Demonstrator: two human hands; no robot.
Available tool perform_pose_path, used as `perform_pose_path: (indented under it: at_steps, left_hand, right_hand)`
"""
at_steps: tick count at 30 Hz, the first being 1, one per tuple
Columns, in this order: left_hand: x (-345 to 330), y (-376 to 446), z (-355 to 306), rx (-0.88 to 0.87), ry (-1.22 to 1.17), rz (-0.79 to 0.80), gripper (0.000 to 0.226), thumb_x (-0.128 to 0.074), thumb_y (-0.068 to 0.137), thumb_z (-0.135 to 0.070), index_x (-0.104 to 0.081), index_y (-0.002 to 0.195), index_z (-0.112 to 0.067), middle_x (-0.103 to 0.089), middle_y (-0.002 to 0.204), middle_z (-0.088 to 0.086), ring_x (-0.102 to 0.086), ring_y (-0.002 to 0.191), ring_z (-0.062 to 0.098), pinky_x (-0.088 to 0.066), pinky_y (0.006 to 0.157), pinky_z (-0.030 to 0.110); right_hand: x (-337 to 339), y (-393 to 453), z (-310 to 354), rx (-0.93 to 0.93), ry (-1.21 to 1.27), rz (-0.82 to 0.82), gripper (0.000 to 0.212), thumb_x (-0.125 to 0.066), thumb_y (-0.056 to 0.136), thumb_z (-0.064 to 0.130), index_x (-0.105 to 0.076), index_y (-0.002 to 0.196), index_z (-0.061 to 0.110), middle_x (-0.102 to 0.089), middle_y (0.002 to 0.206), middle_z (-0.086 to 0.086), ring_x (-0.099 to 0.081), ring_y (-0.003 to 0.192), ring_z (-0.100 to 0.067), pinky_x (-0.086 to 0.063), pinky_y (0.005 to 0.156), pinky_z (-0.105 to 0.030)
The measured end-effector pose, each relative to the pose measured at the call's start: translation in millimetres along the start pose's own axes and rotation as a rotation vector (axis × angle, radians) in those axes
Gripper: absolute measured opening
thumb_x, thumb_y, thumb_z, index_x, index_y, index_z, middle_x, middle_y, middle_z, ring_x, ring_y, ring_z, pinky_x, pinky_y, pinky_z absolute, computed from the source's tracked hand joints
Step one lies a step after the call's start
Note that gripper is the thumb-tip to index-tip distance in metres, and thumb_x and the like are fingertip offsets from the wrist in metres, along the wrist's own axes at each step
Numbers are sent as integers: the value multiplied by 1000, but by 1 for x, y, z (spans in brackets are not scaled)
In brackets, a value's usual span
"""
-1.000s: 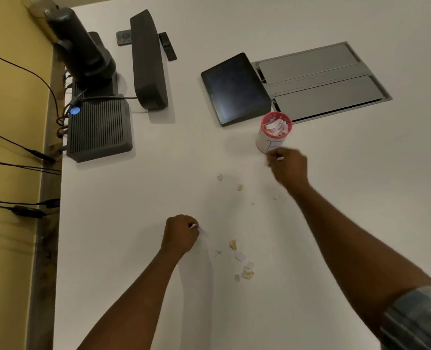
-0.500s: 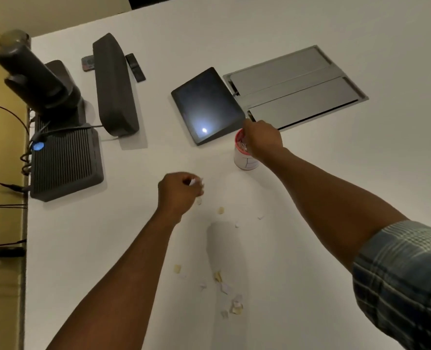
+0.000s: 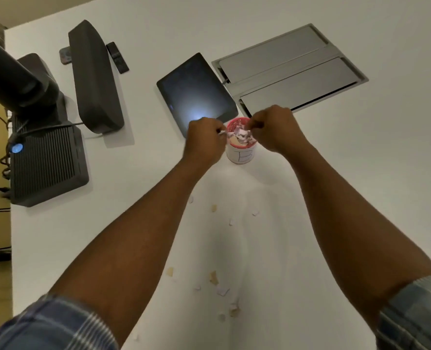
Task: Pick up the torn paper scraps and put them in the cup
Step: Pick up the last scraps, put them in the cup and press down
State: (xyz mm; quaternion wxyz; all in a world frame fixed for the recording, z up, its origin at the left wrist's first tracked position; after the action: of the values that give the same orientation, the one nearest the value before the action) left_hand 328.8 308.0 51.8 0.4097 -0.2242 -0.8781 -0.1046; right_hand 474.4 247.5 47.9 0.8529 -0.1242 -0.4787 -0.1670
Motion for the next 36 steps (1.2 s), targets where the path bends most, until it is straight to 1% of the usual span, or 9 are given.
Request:
perform_pose_path:
  at_steps: [3,6,11,15,22,27,30,33,36]
  left_hand:
    - [-24,26,-28,-147,230,54,16,-67,83,-12,-72,97,-7,-70,91,12,-66,82,26,-55,71,30]
    - [-50,41,-39,-210,519,212,34,-74,79,-20,-65,108,-4,-66,103,15,-65,92,29,-53,77,34]
    - [-71,44,-38,-226,726,420,45,-68,84,-25,-54,121,-4,-62,116,14,-61,105,28,-50,86,34]
    - [-61,45,-48,-265,687,434,40,-70,82,-21,-58,117,-3,-61,114,16,-60,102,27,-48,80,31]
    - [-22,28,-48,-254,574,326,40,-71,82,-19,-62,119,-7,-65,109,12,-60,96,25,-45,74,29]
    - [23,-23,1,-158,225,66,30,-63,87,-12,-65,117,-11,-68,113,9,-63,102,24,-47,90,27]
    - [39,-80,52,-28,35,-69,32,-61,87,-11,-64,118,-10,-68,113,9,-66,94,19,-49,88,22]
    - [46,-147,97,87,-34,-149,31,-60,86,-7,-64,117,-6,-68,111,12,-67,92,22,-56,85,35]
    - [48,-212,138,152,31,-116,34,-59,88,-6,-61,121,-4,-65,118,15,-64,101,29,-53,91,44]
  right_hand:
    - [13,-37,-19,-108,170,-208,24,-54,88,6,-74,100,9,-74,101,-7,-62,78,-11,-40,73,-13]
    - [4,-68,-35,-228,239,-265,28,-52,85,5,-76,97,13,-75,100,-2,-68,86,-15,-42,79,-13]
    - [-35,-98,-43,-238,254,-193,29,-52,82,3,-75,99,12,-75,101,-4,-69,86,-22,-51,83,-25]
    - [-74,-119,-46,-222,232,-15,26,-58,88,15,-69,112,15,-73,105,-2,-67,87,-17,-45,78,-18]
    - [-102,-148,-44,-220,177,60,35,-58,90,18,-60,124,13,-63,123,-7,-61,105,-24,-50,92,-36]
    - [-114,-172,-45,-217,79,91,44,-55,91,18,-50,134,9,-49,132,-7,-43,122,-25,-42,94,-32]
    - [-122,-186,-40,-217,3,105,52,-55,90,16,-41,139,4,-41,135,-11,-36,125,-26,-42,96,-35]
    - [-129,-194,-27,-183,-11,127,50,-52,91,12,-39,138,2,-40,135,-14,-34,126,-29,-42,97,-38]
    - [-136,-205,-10,-105,-35,177,35,-49,91,10,-52,125,3,-46,128,-13,-39,120,-29,-46,86,-36]
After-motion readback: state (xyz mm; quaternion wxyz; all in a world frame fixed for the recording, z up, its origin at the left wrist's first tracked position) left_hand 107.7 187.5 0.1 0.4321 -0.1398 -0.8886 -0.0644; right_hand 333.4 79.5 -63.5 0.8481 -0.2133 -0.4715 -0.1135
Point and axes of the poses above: each hand's wrist, its own y-axis towards the middle knuckle, its own x-axis out of the back of the hand, z = x × y, the point moved 5 cm from there along y, towards the middle knuckle
